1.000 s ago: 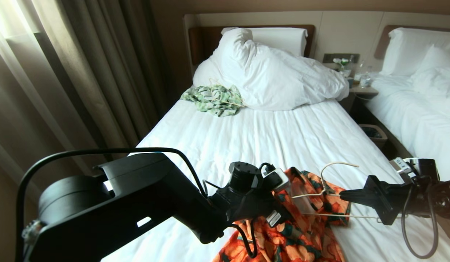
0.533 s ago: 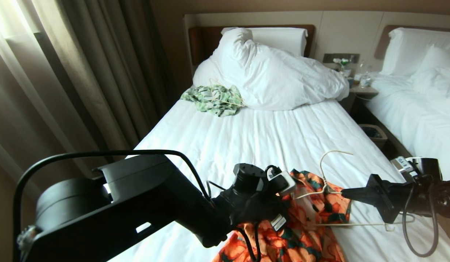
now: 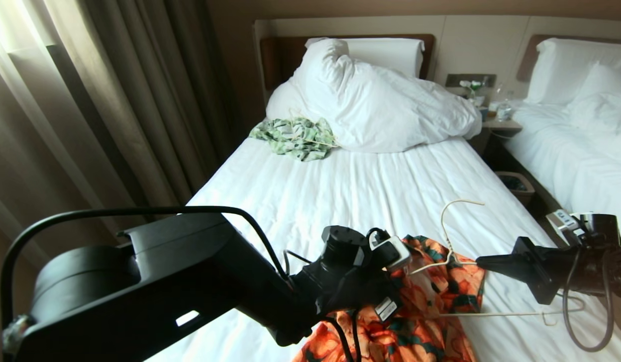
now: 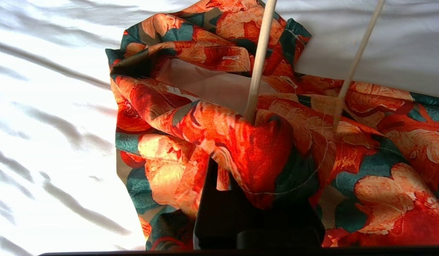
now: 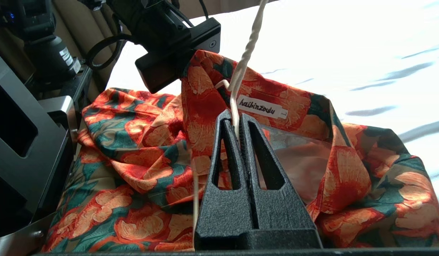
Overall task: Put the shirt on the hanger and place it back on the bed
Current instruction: Hook one side of the shirt onto the hanger
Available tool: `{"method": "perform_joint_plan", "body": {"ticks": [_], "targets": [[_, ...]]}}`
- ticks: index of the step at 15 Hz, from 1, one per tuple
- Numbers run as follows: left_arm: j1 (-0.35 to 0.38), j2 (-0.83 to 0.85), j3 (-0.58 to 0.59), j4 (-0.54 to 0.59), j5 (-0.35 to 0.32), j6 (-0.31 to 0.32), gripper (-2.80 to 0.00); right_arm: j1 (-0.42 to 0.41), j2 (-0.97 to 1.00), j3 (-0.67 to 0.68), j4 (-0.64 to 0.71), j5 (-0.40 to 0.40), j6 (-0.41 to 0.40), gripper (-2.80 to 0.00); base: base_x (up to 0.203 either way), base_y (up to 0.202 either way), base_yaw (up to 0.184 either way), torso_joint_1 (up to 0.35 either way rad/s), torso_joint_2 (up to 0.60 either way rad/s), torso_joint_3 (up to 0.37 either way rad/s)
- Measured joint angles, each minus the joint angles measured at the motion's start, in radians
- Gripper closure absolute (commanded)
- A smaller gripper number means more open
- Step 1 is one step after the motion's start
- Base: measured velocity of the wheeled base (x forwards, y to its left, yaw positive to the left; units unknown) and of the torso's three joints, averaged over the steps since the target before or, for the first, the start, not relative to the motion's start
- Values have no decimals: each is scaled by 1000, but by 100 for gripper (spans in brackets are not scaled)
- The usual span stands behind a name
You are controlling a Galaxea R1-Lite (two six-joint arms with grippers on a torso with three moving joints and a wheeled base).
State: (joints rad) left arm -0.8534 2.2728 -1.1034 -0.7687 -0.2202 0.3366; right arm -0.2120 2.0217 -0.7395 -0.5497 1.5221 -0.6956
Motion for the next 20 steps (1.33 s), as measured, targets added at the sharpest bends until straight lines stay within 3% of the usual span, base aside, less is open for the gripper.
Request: {"method": "perform_joint_plan", "body": {"ticks": [1, 2, 9, 11, 15, 20], "targets": [[-3, -4, 1, 1, 6, 0, 0, -3, -11, 5, -1, 0, 11, 0, 0, 0, 0, 0, 0, 0], [-5, -8, 2, 1, 12, 0, 0, -2, -21, 9, -2, 0, 30, -280, 0, 0, 0, 0, 0, 0], [9, -84, 72, -2, 18, -7, 0, 7, -82, 3, 10, 0, 78, -280, 0, 0, 0, 0, 0, 0], [15, -133, 127, -1, 18, -28, 0, -9, -116, -10, 17, 0, 186, -280, 0, 0, 0, 0, 0, 0], [14, -267, 225, 0, 19, -119, 0, -72, -228, -55, 16, 0, 515, -280, 0, 0, 0, 0, 0, 0], [16, -379, 248, 4, 54, -153, 0, -117, -299, -107, 15, 0, 676, -280, 0, 0, 0, 0, 0, 0]]}}
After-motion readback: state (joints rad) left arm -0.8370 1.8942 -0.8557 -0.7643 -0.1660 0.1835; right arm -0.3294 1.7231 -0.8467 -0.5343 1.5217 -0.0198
